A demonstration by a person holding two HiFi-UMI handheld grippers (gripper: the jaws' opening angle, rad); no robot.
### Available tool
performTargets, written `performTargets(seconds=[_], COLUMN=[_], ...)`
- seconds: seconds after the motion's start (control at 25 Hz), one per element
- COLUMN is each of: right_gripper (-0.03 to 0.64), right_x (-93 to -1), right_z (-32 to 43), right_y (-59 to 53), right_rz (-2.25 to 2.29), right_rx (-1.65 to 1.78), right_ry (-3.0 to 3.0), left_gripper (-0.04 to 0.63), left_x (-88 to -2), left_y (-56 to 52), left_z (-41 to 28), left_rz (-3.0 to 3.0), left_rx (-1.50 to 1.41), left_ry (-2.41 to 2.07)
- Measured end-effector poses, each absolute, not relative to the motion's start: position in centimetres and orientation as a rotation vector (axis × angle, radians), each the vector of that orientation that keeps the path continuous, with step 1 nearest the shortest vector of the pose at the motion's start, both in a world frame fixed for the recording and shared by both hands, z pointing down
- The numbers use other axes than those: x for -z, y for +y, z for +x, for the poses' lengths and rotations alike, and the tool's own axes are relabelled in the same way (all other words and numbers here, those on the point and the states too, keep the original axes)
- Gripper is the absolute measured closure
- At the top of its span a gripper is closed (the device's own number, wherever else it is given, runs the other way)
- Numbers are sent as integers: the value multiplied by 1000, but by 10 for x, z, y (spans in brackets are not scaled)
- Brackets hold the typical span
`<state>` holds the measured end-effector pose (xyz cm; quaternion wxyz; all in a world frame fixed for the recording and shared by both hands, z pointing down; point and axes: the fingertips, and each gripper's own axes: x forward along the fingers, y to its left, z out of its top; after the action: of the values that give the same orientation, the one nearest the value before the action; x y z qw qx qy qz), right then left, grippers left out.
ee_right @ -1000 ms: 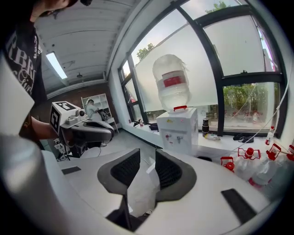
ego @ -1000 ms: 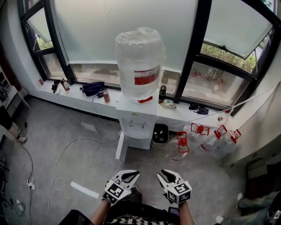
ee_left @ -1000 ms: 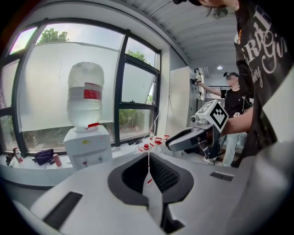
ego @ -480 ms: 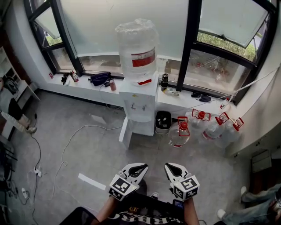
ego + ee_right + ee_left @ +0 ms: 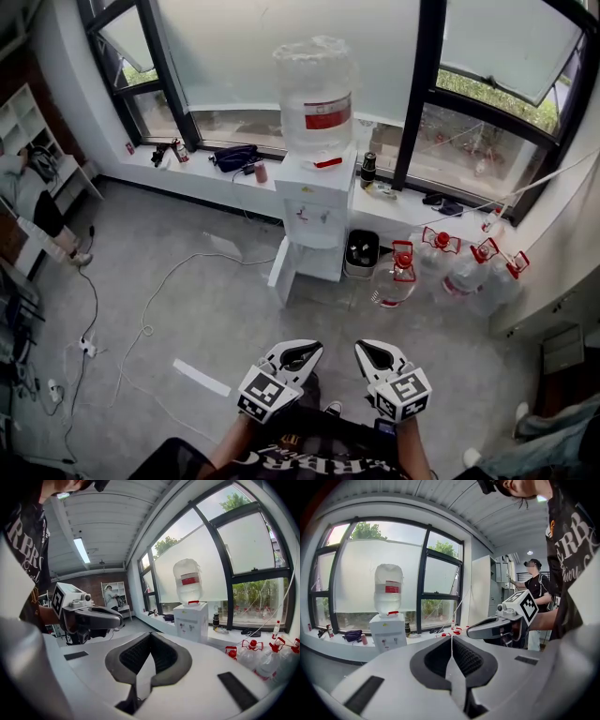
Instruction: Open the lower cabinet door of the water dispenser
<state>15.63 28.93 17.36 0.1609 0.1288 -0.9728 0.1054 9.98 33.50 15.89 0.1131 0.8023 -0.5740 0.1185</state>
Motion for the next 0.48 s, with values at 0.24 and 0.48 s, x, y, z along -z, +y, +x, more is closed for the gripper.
performTargets(seconds=[0.24,0.48], right_gripper=[606,606], right_x=[-168,-164], right_z=[159,160], right_y=[301,305], right_rz=[353,341], right_rx=[-255,-221], right_ry=[-2794,-2793], left_gripper=[578,578], left_x=[-158,-153], left_y=[348,351], left_z=[103,106], left_rz=[2355,2377], left_rx=[-348,-351], left_ry=[-1696,-1695])
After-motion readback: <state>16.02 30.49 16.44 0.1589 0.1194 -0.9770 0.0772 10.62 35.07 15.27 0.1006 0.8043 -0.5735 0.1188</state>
